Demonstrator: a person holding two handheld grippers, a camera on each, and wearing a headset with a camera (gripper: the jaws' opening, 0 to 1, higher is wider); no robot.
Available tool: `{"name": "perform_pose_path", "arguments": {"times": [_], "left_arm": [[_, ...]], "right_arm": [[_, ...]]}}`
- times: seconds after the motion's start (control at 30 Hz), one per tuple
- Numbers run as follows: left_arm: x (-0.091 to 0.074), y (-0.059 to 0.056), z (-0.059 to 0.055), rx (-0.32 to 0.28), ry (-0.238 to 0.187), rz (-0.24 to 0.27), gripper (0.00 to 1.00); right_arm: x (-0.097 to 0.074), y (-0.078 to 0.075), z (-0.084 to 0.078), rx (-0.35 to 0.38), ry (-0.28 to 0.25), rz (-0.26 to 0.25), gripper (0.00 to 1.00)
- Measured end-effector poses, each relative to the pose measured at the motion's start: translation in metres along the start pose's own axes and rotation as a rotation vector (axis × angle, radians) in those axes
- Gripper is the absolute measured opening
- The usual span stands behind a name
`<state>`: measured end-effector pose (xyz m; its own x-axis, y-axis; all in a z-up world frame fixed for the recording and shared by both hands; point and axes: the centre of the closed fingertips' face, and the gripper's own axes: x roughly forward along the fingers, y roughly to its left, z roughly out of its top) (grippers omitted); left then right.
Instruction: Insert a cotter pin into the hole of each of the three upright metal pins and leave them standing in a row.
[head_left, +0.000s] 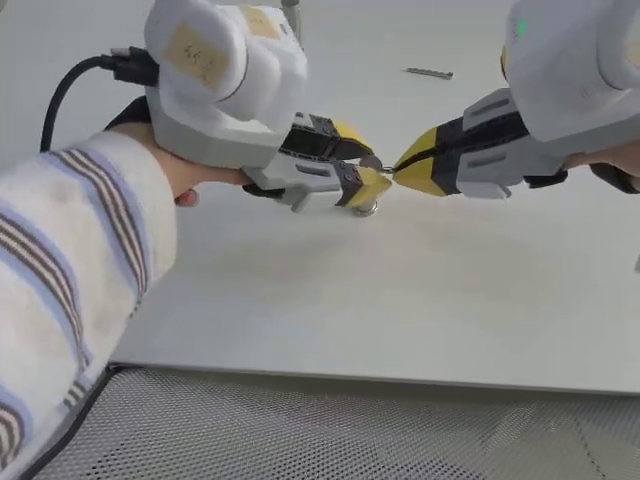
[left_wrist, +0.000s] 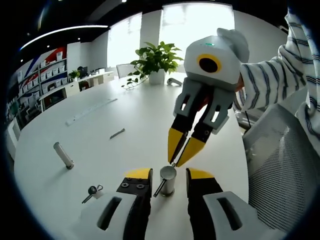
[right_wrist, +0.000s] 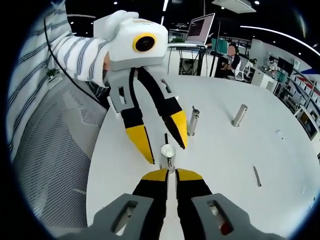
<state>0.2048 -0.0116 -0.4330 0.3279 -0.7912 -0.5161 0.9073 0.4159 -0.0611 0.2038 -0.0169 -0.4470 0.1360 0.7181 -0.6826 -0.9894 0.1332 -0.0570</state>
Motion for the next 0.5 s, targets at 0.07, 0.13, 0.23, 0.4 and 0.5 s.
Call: {"name": "perform_pose_path", "arguments": {"times": [0.07,0.13,0.23,0.4,0.5], "left_arm": [[-0.006,0.008,-0.003,0.045,0.009,0.068,0.35],[-0.009,0.015,-0.008,0.029,0.008,0.082,0.43],[-0.018,0.014,-0.014,-0.008,-0.012,0.079,0.51],[-0.028,0.012,-0.021,-0.124,-0.064,0.108,0.79],[-0.036,0.006,-0.024,-0.138,-0.085,0.087,0.87]], "right_arm": [[-0.001,0.001,-0.002,0.008,0.009,0.002,0.05],[-0.001,0.001,-0.004,0.029,0.017,-0.002,0.09],[-0.001,0.002,-0.005,0.046,0.022,0.001,0.17],[0.000,0.004,0.000,0.068,0.005,0.011,0.21],[0.001,0.004,0.004,0.074,-0.003,0.013,0.24]]}}
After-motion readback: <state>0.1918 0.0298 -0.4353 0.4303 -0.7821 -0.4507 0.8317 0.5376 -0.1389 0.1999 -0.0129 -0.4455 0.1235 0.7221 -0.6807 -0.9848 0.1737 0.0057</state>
